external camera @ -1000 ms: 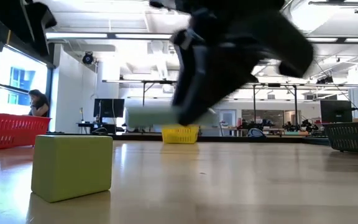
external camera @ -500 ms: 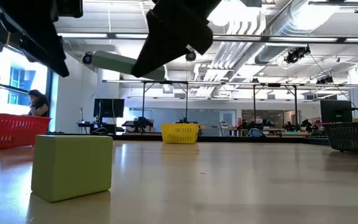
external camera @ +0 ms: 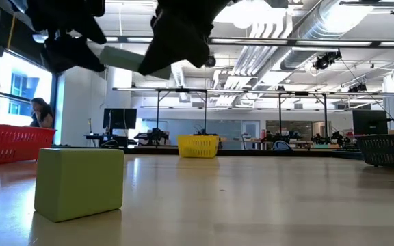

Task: Sort & place blocks by color
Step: Put the blue block into the red bin

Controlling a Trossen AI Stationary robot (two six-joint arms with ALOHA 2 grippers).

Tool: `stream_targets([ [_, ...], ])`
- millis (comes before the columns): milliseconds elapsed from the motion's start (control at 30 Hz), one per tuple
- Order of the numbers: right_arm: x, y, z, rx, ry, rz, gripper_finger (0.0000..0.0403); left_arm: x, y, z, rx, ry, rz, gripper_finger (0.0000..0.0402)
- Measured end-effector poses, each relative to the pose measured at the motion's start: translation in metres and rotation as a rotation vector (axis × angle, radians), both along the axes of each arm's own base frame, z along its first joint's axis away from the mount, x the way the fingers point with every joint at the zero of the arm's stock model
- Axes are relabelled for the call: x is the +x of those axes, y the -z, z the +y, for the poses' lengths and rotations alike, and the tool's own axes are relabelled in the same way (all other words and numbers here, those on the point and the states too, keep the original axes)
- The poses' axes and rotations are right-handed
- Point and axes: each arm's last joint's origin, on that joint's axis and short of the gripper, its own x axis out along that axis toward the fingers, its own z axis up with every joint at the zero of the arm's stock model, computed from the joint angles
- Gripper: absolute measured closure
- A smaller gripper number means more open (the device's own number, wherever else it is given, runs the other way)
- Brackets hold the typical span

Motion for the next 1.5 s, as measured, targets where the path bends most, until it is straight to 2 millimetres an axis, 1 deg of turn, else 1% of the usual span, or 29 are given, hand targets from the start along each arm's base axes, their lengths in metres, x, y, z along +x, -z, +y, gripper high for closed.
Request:
stream_targets([
  [200, 0.006, -0.006, 0.002, -0.035, -0.037, -0.05, 0.03, 0.004, -0.004, 0.003, 0.02, -0.023, -0.059, 0.0179],
  [300, 0.006, -0.007, 0.002, -0.048, -0.025, -0.06, 0.03, 0.006, -0.006, 0.004, 0.017, -0.03, -0.075, 0.0179],
  [400, 0.006, -0.007, 0.001, -0.065, -0.01, -0.062, 0.03, 0.006, -0.005, 0.005, 0.007, -0.022, -0.072, 0.019],
  [533, 0.006, -0.007, 0.001, -0.063, -0.012, -0.062, 0.03, 0.008, -0.003, 0.007, 0.017, 0.009, -0.051, 0.0231],
  [767, 0.005, -0.007, 0.001, -0.071, -0.017, -0.053, 0.03, 0.009, -0.003, 0.009, 0.065, 0.031, -0.052, 0.0332],
  [833, 0.005, -0.007, 0.001, -0.08, -0.019, -0.047, 0.0301, 0.009, -0.003, 0.01, 0.075, 0.025, -0.051, 0.0353],
  [900, 0.005, -0.007, 0.001, -0.087, -0.023, -0.041, 0.0301, 0.009, -0.003, 0.01, 0.091, 0.037, -0.043, 0.0365],
  [1200, 0.006, -0.007, 0.003, -0.027, -0.055, -0.05, 0.0242, 0.006, 0.001, 0.008, 0.124, 0.089, 0.006, 0.0362],
  [1400, 0.005, -0.007, 0.004, 0.006, -0.03, -0.073, 0.0232, -0.004, 0.006, -0.002, 0.097, 0.131, 0.109, 0.0367],
  [1500, 0.005, -0.007, 0.004, 0.02, -0.014, -0.084, 0.0231, -0.011, 0.002, -0.009, 0.125, 0.117, 0.172, 0.0367],
])
